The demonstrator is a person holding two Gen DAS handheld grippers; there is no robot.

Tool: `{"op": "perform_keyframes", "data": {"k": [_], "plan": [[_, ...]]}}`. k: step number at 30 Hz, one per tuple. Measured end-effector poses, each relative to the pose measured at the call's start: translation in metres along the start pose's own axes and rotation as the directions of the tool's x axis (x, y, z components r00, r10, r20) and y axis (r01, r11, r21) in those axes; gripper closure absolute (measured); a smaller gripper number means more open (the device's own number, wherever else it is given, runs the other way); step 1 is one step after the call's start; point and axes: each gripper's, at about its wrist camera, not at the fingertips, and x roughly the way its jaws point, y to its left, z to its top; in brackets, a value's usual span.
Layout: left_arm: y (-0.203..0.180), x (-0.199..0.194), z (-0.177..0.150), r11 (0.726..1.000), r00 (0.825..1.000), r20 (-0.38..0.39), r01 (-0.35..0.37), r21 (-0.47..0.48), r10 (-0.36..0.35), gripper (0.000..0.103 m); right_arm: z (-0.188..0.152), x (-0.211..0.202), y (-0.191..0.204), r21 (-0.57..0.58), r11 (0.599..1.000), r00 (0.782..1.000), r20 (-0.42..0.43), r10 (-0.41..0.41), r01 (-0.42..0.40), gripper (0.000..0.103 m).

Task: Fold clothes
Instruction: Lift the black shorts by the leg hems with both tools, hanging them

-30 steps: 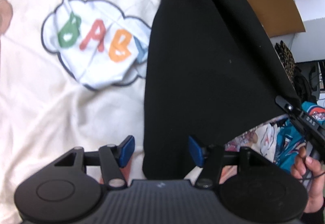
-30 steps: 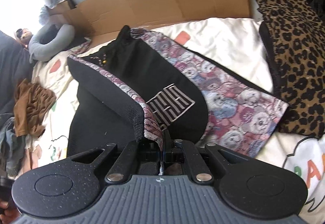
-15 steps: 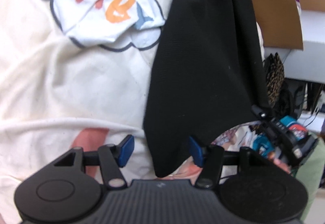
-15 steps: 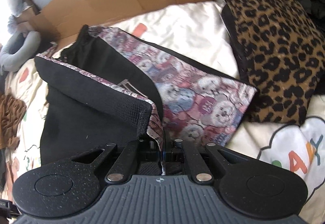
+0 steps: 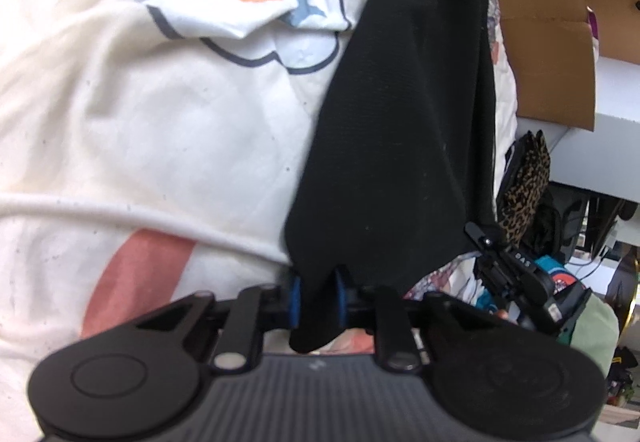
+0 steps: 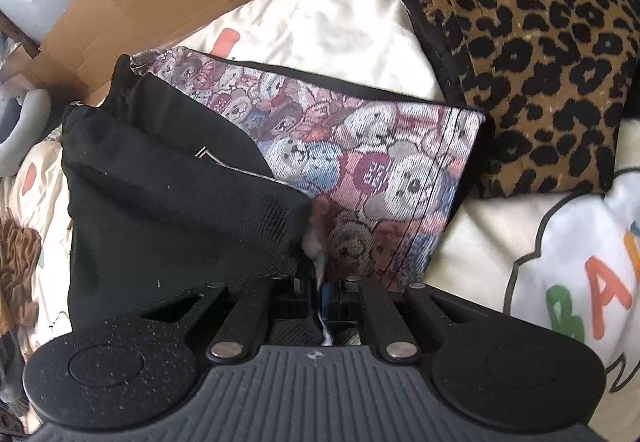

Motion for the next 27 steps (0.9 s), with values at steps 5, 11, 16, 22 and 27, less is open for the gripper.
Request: {"op": "perform_keyframes", "data": {"k": [5, 11, 16, 22, 27], "plan": [[0.019, 0.006, -0.014, 0.999, 1.0, 0.015, 0.015, -0.03, -0.014, 0.083, 0.003, 0.001, -0.004, 0.02, 1.0, 1.0, 0.011, -0.004, 0.003, 0.094], [0.027, 0.004, -0.018, 0.996, 0.998, 0.01, 0.067, -0.052, -0.067, 0.098, 0.01, -0.004, -0.006, 0.016, 0.999, 0.998, 0.051, -0.034, 0.033, 0.092], [0.026, -0.003, -0.016, 0.993, 0.993, -0.01, 0.114, -0.037, -0.115, 0.102, 0.017, -0.016, -0.005, 0.005, 1.0, 0.995, 0.097, -0.016, 0.016, 0.102], [0.006, -0.021, -0.01, 0.981, 0.981, -0.032, 0.192, 0.011, -0.191, 0.102, 0.036, -0.044, 0.008, -0.035, 0.999, 0.98, 0.199, -0.017, 0.025, 0.102], [-0.011, -0.005, -0.025, 0.971, 0.971, -0.051, 0.236, 0.034, -0.234, 0.102, 0.049, -0.062, 0.01, -0.042, 0.998, 0.967, 0.253, -0.026, 0.038, 0.102]]}}
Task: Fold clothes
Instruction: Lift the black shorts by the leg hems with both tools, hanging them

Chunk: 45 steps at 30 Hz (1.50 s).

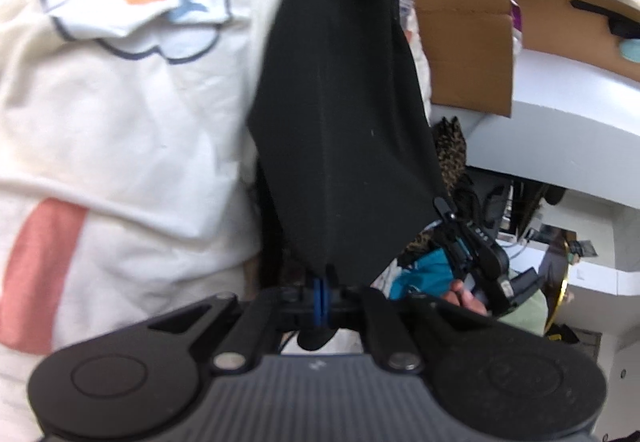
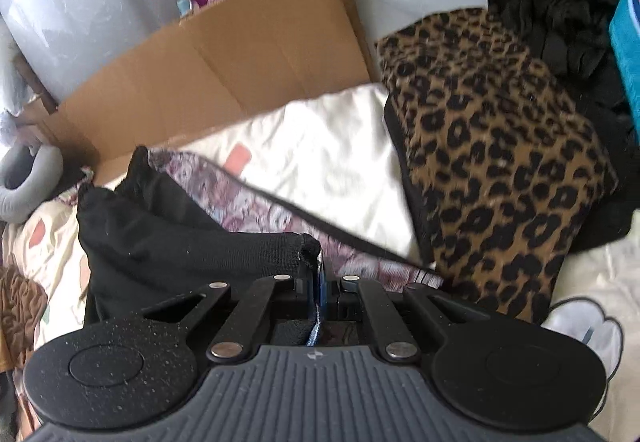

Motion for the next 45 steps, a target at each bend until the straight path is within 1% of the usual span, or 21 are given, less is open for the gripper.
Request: {"op": "perform_keyframes", "data": {"k": [2, 6, 7, 8, 11, 16, 21, 24, 27, 32, 36, 39, 42, 43, 44, 45], "plan": [[-0.002, 0.0, -0.001, 1.0, 1.0, -0.011, 0.006, 0.006, -0.006, 0.102, 0.004, -0.003, -0.001, 0.0, 1.0, 1.0, 0.014, -0.008, 0.008, 0.102], [0.007, 0.007, -0.003, 1.0, 1.0, -0.024, 0.004, 0.014, -0.004, 0.102, 0.008, -0.005, -0.006, 0.005, 1.0, 0.999, 0.024, -0.03, 0.03, 0.102], [0.004, 0.017, -0.002, 1.0, 1.0, -0.024, 0.004, 0.015, -0.004, 0.102, 0.008, -0.005, -0.007, 0.006, 0.999, 0.999, 0.024, -0.036, 0.036, 0.102], [-0.005, 0.035, 0.0, 1.0, 1.0, -0.024, 0.005, 0.013, -0.005, 0.102, 0.007, -0.006, -0.01, 0.007, 0.999, 0.999, 0.024, -0.042, 0.042, 0.102], [-0.011, 0.052, 0.005, 1.0, 0.999, -0.032, 0.005, 0.013, -0.004, 0.102, 0.007, -0.003, -0.017, 0.015, 0.998, 0.998, 0.019, -0.059, 0.059, 0.102], [-0.017, 0.077, 0.005, 1.0, 0.998, -0.059, -0.001, 0.024, 0.002, 0.102, 0.008, 0.005, -0.03, 0.029, 0.996, 0.996, 0.011, -0.087, 0.086, 0.102], [-0.013, 0.101, 0.006, 0.999, 0.996, -0.088, -0.029, 0.029, 0.032, 0.102, 0.006, 0.021, -0.048, 0.051, 0.992, 0.993, -0.021, -0.112, 0.113, 0.102], [-0.012, 0.116, 0.007, 0.997, 0.992, -0.1, -0.069, 0.039, 0.072, 0.102, 0.001, 0.032, -0.059, 0.066, 0.99, 0.991, -0.053, -0.12, 0.123, 0.102], [-0.007, 0.12, 0.007, 0.991, 0.988, -0.094, -0.118, 0.059, 0.123, 0.102, -0.006, 0.042, -0.07, 0.088, 0.99, 0.99, -0.091, -0.106, 0.114, 0.102], [-0.009, 0.121, 0.008, 0.984, 0.983, -0.087, -0.156, 0.086, 0.163, 0.102, -0.016, 0.055, -0.08, 0.121, 0.987, 0.988, -0.126, -0.091, 0.106, 0.102], [-0.007, 0.119, 0.009, 0.984, 0.983, -0.082, -0.154, 0.092, 0.162, 0.101, -0.017, 0.057, -0.081, 0.136, 0.986, 0.99, -0.112, -0.08, 0.095, 0.101], [-0.011, 0.121, 0.008, 0.98, 0.984, -0.063, -0.158, 0.118, 0.166, 0.101, -0.016, 0.056, -0.08, 0.138, 0.987, 0.993, -0.09, -0.075, 0.087, 0.101], [-0.009, 0.121, 0.005, 0.975, 0.98, -0.063, -0.18, 0.133, 0.19, 0.101, -0.017, 0.058, -0.081, 0.148, 0.985, 0.994, -0.081, -0.075, 0.086, 0.102], [-0.007, 0.12, 0.003, 0.973, 0.978, -0.061, -0.189, 0.131, 0.199, 0.101, -0.019, 0.06, -0.084, 0.167, 0.982, 0.994, -0.087, -0.072, 0.085, 0.102], [-0.006, 0.118, 0.002, 0.972, 0.977, -0.06, -0.198, 0.131, 0.207, 0.101, -0.022, 0.063, -0.087, 0.188, 0.978, 0.993, -0.092, -0.069, 0.085, 0.101], [-0.007, 0.117, 0.002, 0.97, 0.975, -0.059, -0.204, 0.135, 0.214, 0.101, -0.025, 0.064, -0.089, 0.211, 0.974, 0.993, -0.096, -0.068, 0.087, 0.096]]}}
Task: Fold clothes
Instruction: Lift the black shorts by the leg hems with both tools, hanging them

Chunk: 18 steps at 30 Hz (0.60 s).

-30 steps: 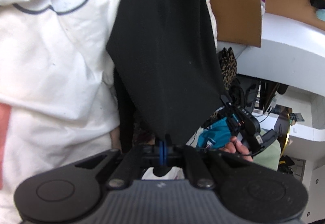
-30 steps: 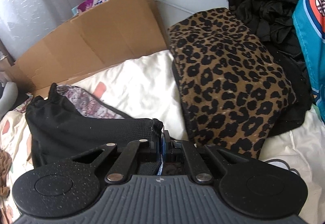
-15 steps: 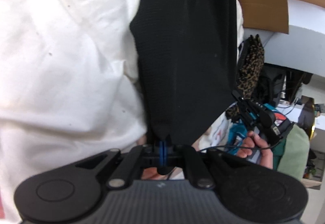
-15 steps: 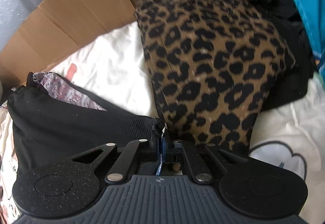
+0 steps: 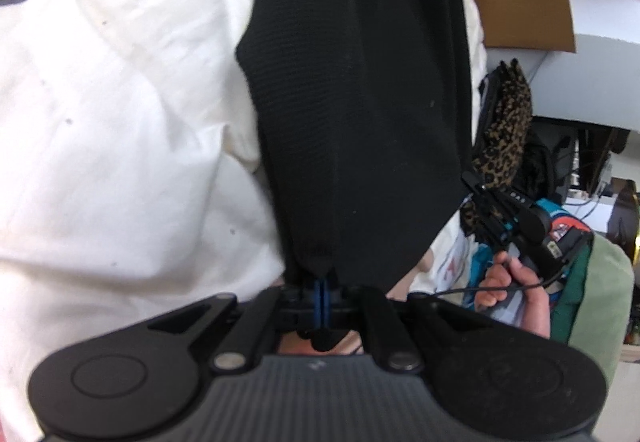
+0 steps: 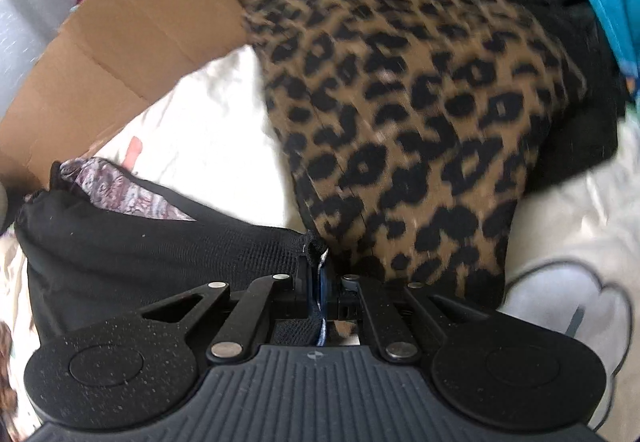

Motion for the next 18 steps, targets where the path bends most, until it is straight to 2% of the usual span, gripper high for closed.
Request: {"op": "perform_keyframes", "data": {"k": [2, 5, 6, 7, 9, 13, 18], "plan": [[-0.003, -0.003, 0.0, 1.0, 1.0, -0.009, -0.021, 0.015, 0.021, 0.1, -0.003, 0.0, -0.001, 0.026, 1.0, 1.0, 0.003, -0.007, 0.007, 0.095], [-0.016, -0.016, 0.003, 0.996, 0.998, -0.027, -0.059, 0.064, 0.06, 0.092, -0.003, -0.006, 0.003, 0.054, 0.998, 1.0, -0.002, -0.029, 0.029, 0.088], [-0.021, -0.02, 0.004, 0.994, 0.997, -0.03, -0.069, 0.081, 0.072, 0.089, -0.003, -0.01, 0.004, 0.063, 0.997, 0.999, -0.004, -0.04, 0.041, 0.076], [-0.025, -0.024, 0.006, 0.992, 0.996, -0.033, -0.08, 0.097, 0.084, 0.083, -0.003, -0.013, 0.005, 0.069, 0.996, 0.999, -0.001, -0.053, 0.053, 0.071], [-0.034, -0.035, 0.012, 0.987, 0.993, -0.035, -0.106, 0.123, 0.111, 0.079, -0.004, -0.026, 0.005, 0.076, 0.996, 0.998, 0.015, -0.055, 0.054, 0.061], [-0.06, -0.06, 0.023, 0.97, 0.983, 0.005, -0.181, 0.163, 0.182, 0.076, -0.001, -0.052, 0.003, 0.072, 0.997, 0.998, 0.047, -0.04, 0.037, 0.06], [-0.085, -0.082, 0.05, 0.954, 0.974, 0.064, -0.226, 0.198, 0.217, 0.073, 0.004, -0.072, 0.011, 0.048, 0.999, 0.996, 0.091, 0.003, -0.008, 0.06]]}}
